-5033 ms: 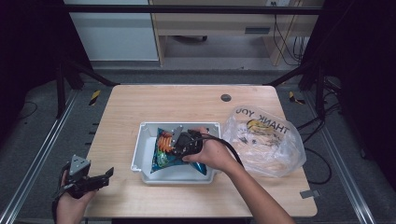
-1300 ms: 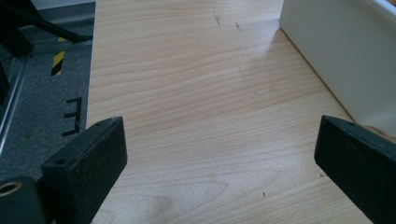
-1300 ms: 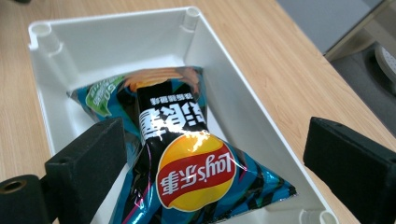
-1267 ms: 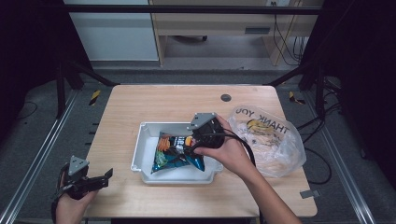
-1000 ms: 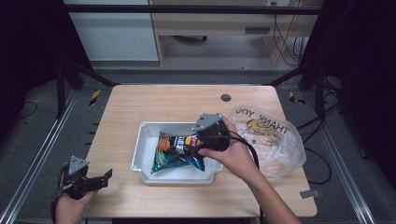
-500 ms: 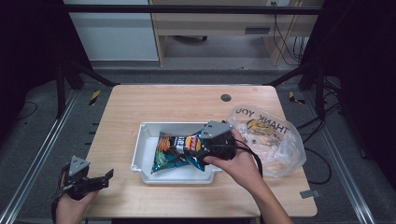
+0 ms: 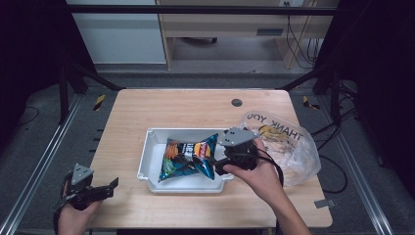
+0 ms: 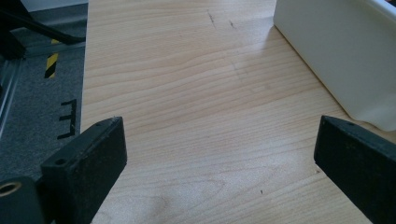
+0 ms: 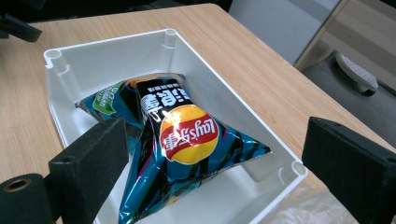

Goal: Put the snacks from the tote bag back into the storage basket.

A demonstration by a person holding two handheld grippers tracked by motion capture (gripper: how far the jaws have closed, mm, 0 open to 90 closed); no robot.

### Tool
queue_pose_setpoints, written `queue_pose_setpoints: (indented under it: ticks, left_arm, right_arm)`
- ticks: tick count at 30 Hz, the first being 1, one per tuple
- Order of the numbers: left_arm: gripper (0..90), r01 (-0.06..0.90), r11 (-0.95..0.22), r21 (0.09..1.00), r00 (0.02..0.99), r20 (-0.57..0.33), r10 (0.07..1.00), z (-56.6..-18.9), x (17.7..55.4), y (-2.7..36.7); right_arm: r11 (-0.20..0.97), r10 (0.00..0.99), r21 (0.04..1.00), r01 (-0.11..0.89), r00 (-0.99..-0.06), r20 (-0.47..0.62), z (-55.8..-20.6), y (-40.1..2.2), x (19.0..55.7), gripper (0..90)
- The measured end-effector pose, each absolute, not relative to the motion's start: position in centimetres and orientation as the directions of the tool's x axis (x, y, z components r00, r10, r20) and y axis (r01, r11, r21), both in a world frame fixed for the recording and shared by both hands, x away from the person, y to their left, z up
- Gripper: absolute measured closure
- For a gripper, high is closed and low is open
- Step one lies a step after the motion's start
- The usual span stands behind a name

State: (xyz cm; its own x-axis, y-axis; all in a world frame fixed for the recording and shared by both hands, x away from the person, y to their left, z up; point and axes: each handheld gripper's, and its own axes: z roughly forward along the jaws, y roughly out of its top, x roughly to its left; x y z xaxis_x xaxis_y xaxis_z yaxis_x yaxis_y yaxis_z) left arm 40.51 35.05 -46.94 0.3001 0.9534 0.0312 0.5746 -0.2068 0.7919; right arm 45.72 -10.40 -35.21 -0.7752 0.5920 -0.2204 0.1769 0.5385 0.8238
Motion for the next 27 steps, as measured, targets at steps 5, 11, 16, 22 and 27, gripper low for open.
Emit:
queue_pose_setpoints:
  ticks: [5, 11, 16, 22, 27]
  left_arm:
    - [2.1, 0.571, -0.204, 0.795, 0.301, 0.029, 0.953, -47.0, 40.5, 35.1]
    - [2.0, 0.569, -0.199, 0.798, 0.297, 0.026, 0.954, -47.0, 40.5, 35.1]
    - [2.1, 0.567, -0.201, 0.799, 0.299, 0.027, 0.954, -47.0, 40.5, 35.2]
    - [2.0, 0.564, -0.205, 0.8, 0.3, 0.034, 0.953, -47.0, 40.5, 35.2]
    - [1.9, 0.559, -0.206, 0.803, 0.302, 0.035, 0.953, -47.0, 40.5, 35.2]
  right_arm:
    - [0.522, 0.613, 0.833, 0.182, -0.76, -0.218, -34.8, -11.5, 45.3, 7.3]
    - [0.501, 0.642, 0.843, 0.195, -0.737, -0.21, -34.7, -12.9, 44.9, 7.1]
    - [0.494, 0.655, 0.845, 0.204, -0.727, -0.207, -34.8, -13.5, 44.7, 6.5]
    - [0.465, 0.687, 0.859, 0.214, -0.7, -0.198, -34.9, -14.7, 44.4, 5.2]
    - [0.454, 0.707, 0.864, 0.217, -0.678, -0.202, -35.1, -15.7, 44.2, 5.2]
